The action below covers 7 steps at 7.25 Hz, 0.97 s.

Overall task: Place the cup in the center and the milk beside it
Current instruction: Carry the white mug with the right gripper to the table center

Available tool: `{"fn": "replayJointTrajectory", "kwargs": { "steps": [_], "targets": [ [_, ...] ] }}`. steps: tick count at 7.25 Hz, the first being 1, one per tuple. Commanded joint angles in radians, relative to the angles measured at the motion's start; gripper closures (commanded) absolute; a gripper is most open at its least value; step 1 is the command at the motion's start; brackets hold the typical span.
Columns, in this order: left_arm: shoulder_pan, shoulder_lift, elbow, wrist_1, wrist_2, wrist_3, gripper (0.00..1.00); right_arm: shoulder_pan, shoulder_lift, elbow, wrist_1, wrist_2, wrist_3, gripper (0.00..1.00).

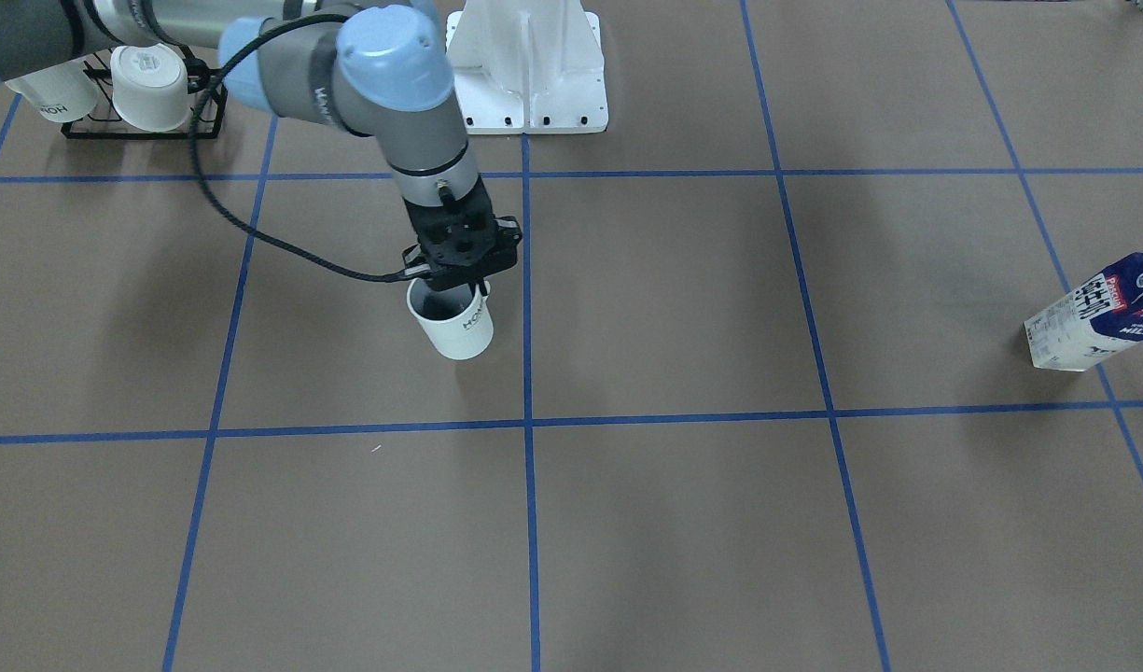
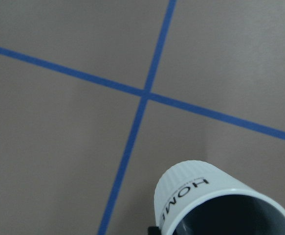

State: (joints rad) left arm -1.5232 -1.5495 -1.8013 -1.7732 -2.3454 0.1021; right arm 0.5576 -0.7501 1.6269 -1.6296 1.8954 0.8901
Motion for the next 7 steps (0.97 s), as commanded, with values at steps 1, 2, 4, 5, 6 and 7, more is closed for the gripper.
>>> {"fn": "replayJointTrajectory", "kwargs": {
  "steps": [1, 2, 4, 5, 6, 7],
  "targets": [
    [0.000, 0.000, 0.003, 0.000, 0.000, -0.007, 0.01, -0.094, 0.215, -0.245, -0.036, -0.045, 0.053, 1.00],
    [0.000, 0.002, 0.004, 0.000, 0.000, -0.007, 0.01, -0.103, 0.219, -0.266, -0.036, -0.055, 0.053, 1.00],
    [0.000, 0.002, 0.002, 0.000, 0.000, -0.007, 0.01, -0.104, 0.209, -0.268, -0.062, -0.056, 0.052, 1.00],
    [0.000, 0.002, 0.000, 0.000, 0.000, -0.007, 0.01, -0.104, 0.213, -0.260, -0.120, -0.058, 0.041, 1.00],
    [0.000, 0.002, 0.000, 0.000, 0.000, -0.007, 0.01, -0.101, 0.206, -0.259, -0.124, -0.058, 0.040, 1.00],
    [0.000, 0.002, -0.001, 0.000, 0.000, -0.007, 0.01, -0.099, 0.203, -0.257, -0.124, -0.058, 0.038, 1.00]
  ]
}}
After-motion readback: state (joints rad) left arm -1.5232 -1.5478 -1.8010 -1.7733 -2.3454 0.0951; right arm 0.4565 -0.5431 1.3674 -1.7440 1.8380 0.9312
